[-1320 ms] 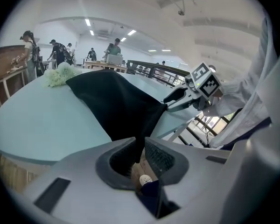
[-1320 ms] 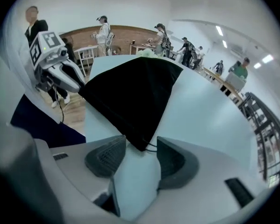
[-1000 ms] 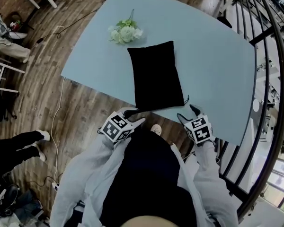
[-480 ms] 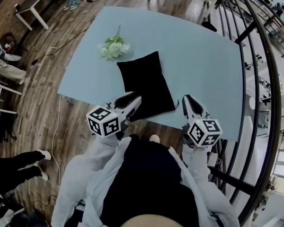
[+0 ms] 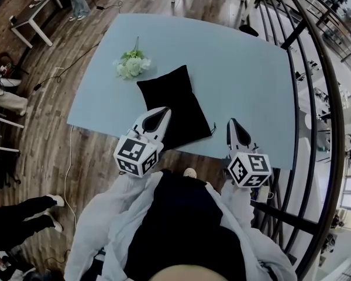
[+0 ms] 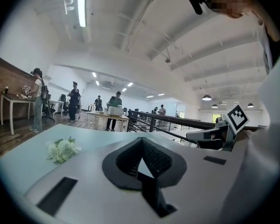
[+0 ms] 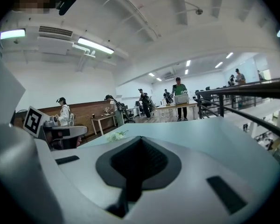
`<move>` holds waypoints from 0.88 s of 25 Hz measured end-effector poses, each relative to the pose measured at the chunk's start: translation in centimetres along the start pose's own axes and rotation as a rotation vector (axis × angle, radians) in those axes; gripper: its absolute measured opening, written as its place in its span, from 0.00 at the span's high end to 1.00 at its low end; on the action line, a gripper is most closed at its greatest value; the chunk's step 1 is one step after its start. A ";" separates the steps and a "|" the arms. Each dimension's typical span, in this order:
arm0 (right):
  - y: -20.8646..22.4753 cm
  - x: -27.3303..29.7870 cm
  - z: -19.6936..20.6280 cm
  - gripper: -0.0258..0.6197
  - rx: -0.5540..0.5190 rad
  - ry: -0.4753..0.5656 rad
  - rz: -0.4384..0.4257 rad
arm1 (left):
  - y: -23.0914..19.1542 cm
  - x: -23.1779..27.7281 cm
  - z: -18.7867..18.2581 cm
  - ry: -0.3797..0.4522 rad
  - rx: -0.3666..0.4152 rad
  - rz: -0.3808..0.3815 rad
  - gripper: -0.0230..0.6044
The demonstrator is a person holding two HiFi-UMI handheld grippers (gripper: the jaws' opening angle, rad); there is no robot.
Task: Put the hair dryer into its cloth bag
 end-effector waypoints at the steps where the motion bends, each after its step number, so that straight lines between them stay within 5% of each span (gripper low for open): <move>1: 0.2 -0.1 0.2 0.95 0.012 -0.003 0.005 | -0.1 0.0 0.2 -0.008 0.000 -0.003 0.94; 22: -0.2 0.0 1.4 0.95 0.014 -0.073 -0.021 | 1.2 0.6 1.7 -0.075 0.026 -0.013 0.94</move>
Point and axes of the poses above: the fingertips, and each gripper's own axes: x forward along the fingers, y to its right, z out of its underside, the point moved 9 cm from there along -x, backward along the fingers, and after that the axes turned 12 degrees about -y, right-handed, at the moved point
